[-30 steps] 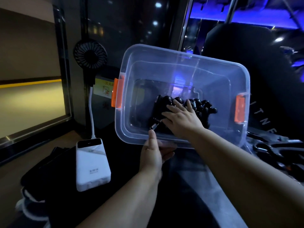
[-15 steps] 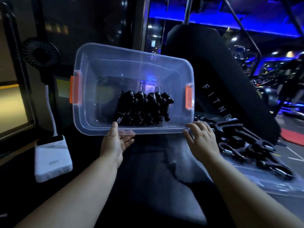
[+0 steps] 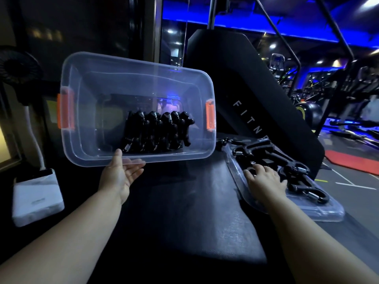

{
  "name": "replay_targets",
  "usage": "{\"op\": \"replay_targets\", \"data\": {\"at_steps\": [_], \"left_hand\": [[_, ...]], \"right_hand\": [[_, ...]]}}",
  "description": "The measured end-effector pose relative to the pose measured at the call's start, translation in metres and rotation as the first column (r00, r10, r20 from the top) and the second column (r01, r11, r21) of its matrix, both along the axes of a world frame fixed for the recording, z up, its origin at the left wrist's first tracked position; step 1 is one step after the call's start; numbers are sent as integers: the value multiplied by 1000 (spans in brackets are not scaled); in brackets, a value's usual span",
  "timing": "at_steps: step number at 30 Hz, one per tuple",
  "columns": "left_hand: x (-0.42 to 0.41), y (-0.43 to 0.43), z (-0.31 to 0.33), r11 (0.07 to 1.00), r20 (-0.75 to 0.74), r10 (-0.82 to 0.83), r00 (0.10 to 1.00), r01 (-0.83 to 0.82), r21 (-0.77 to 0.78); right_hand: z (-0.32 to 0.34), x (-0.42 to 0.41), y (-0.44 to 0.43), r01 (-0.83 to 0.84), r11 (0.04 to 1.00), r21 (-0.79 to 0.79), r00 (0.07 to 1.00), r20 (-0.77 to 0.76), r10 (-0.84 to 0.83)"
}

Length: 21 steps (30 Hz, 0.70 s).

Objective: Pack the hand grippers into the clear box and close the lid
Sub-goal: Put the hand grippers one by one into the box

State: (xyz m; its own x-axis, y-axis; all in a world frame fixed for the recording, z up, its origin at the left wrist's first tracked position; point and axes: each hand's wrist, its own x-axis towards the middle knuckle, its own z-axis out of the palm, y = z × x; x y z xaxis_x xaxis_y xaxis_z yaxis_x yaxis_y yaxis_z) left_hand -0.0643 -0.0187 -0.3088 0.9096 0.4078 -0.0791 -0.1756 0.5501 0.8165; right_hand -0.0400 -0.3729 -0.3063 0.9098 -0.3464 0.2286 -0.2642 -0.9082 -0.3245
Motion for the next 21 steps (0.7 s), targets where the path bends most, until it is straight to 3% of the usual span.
{"op": "replay_targets", "data": {"at_steps": [11,21], "left_hand": [[2,-2,-2,1000,25,17,1000,-17,6],[5,0,-4,999,14,25,1000,-25,20]], "right_hand": [[3,1,4,10,1000,-5,994,-110,-11],[7,-4,6,87,996,-30,995,-51,-89]]}}
